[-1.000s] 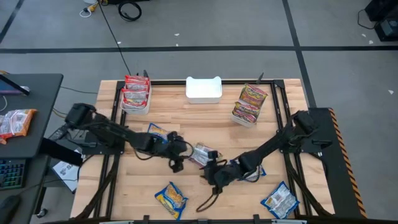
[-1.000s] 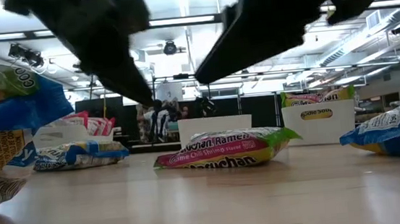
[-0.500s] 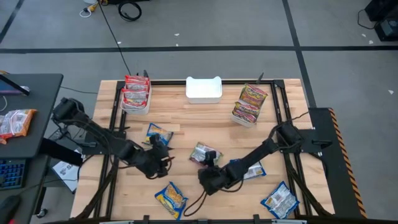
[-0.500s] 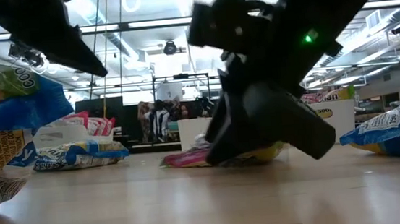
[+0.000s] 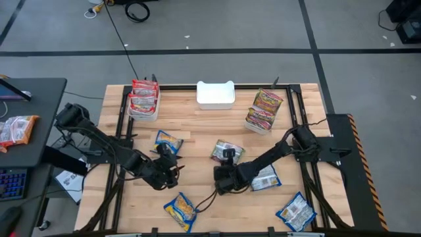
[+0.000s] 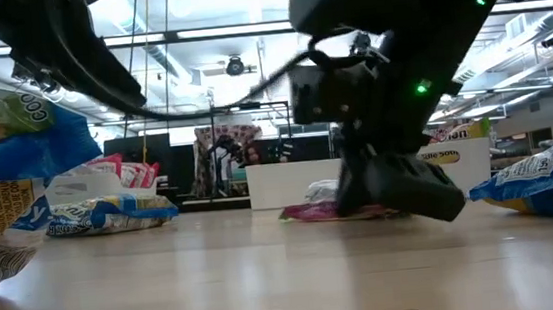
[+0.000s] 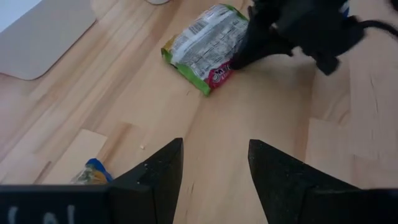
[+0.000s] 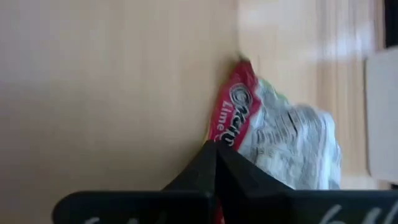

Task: Sort Maruchan noodles
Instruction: Put the green noodle pack into the right white bin

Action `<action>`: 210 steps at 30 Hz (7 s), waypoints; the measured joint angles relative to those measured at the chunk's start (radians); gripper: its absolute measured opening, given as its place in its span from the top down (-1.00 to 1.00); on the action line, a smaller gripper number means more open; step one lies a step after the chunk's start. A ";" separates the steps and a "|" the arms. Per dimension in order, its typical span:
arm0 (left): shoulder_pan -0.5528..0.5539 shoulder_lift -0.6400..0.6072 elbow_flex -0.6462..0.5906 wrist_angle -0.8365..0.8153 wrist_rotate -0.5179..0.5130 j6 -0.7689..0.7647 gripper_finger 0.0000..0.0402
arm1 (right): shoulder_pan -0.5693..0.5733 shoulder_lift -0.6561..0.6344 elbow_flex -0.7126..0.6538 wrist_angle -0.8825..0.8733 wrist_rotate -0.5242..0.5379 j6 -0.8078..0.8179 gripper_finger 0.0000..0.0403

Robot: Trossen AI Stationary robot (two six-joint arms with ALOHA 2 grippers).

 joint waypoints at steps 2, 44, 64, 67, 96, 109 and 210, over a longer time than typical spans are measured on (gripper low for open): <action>-0.007 0.000 0.000 0.005 -0.002 0.000 0.07 | -0.004 -0.008 -0.001 -0.053 0.005 0.012 0.94; -0.003 0.000 0.001 0.012 -0.099 -0.025 0.07 | 0.050 -0.327 -0.412 0.386 -0.063 -0.310 -0.14; 0.022 0.000 0.001 0.012 -0.071 -0.018 0.07 | -0.092 -0.274 -0.450 0.379 -0.001 -0.269 -0.08; 0.022 0.000 0.001 0.012 -0.071 -0.018 0.07 | -0.105 -0.274 -0.454 0.376 0.002 -0.273 -0.07; 0.019 0.000 0.001 0.007 -0.037 -0.026 0.07 | -0.181 -0.625 -0.459 0.259 -0.105 -0.088 0.98; 0.020 0.000 0.001 0.002 -0.044 -0.024 0.07 | -0.238 -1.080 -0.457 0.060 -0.022 -0.134 0.99; 0.032 0.000 0.001 0.028 -0.015 -0.018 0.07 | -1.162 -1.208 -0.675 0.054 -0.574 -0.726 0.38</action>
